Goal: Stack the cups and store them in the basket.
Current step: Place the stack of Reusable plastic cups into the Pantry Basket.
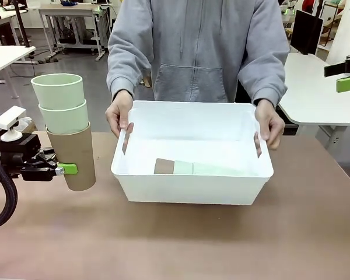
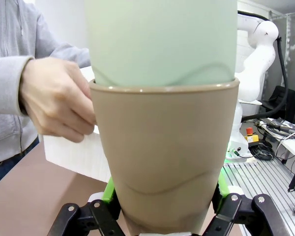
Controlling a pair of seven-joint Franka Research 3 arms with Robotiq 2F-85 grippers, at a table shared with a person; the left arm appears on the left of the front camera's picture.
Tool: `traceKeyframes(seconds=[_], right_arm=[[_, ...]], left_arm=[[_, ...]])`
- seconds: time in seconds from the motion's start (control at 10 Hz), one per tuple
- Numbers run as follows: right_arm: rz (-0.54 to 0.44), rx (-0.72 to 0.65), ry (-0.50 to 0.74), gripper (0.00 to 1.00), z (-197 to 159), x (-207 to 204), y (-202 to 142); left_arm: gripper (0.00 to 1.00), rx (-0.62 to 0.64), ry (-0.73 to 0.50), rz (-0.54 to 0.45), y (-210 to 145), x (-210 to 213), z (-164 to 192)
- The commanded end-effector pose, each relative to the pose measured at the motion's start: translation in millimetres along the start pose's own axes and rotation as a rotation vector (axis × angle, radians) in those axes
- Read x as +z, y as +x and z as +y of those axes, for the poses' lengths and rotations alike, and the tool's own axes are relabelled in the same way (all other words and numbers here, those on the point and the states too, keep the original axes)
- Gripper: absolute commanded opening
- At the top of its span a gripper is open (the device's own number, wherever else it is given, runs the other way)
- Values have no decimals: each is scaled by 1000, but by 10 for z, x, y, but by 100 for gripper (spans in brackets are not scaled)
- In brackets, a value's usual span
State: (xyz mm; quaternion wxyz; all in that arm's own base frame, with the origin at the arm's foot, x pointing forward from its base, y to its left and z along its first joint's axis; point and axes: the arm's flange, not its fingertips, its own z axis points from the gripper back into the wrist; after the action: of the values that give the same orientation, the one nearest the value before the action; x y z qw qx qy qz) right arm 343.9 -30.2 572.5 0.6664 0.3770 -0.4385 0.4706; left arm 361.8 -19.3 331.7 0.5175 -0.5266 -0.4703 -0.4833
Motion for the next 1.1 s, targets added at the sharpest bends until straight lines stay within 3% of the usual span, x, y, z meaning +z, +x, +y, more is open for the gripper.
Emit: traceKeyframes(seconds=[0.0,0.1,1.0], right_arm=[[-78,72,41,100,-135,-35,-44],[0,0,0,100,0,0,0],[0,0,0,100,0,0,0]], left_arm=[[85,0,3,-15,64,-2,-2],[85,0,3,-15,64,-2,-2],[85,0,3,-15,64,-2,-2]])
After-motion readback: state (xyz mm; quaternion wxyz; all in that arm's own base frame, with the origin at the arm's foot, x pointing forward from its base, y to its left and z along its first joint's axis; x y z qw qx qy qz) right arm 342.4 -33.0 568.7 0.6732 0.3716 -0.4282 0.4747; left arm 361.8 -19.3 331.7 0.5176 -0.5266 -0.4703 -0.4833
